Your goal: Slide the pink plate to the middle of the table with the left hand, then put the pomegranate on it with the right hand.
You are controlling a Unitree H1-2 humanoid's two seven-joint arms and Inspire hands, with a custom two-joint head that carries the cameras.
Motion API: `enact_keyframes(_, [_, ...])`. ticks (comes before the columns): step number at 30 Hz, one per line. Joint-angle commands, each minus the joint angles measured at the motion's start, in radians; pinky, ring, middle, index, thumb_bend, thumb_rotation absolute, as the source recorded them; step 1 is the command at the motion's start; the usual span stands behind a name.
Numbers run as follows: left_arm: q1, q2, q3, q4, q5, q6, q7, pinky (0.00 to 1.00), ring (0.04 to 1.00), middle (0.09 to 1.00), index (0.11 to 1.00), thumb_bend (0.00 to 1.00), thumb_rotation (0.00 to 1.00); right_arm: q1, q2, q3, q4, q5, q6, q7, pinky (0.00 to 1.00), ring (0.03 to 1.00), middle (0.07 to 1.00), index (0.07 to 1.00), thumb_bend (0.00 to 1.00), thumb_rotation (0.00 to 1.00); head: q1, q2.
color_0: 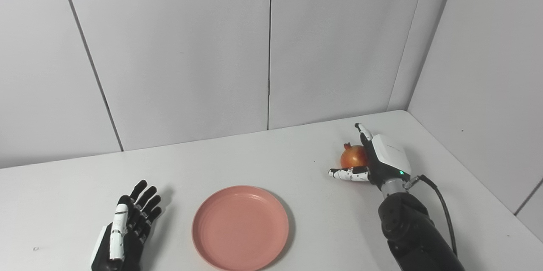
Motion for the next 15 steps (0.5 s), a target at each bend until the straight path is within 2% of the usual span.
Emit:
enact_keyframes(1, [-0.006,0.004,-0.001,-0.005,0.002,0.015,0.006,0.93,0.911,0.907,0.882,0.38,1.00,-0.051,-0.030,-0.005,-0.008,0.002,0.007,-0.014,0.78,0.881,0.919,0.934,1.00,0.41,0.001,0.002])
enact_keyframes(15, [-0.005,0.012,-0.001,0.000,-0.011,0.012,-0.009,0.94,0.921,0.917,0.888,0.39,1.00,-0.063,-0.031,-0.007,0.028,0.001,0.024,-0.052,0.75,0.860,0.905,0.914,0.98,0.38,0.001,0.010])
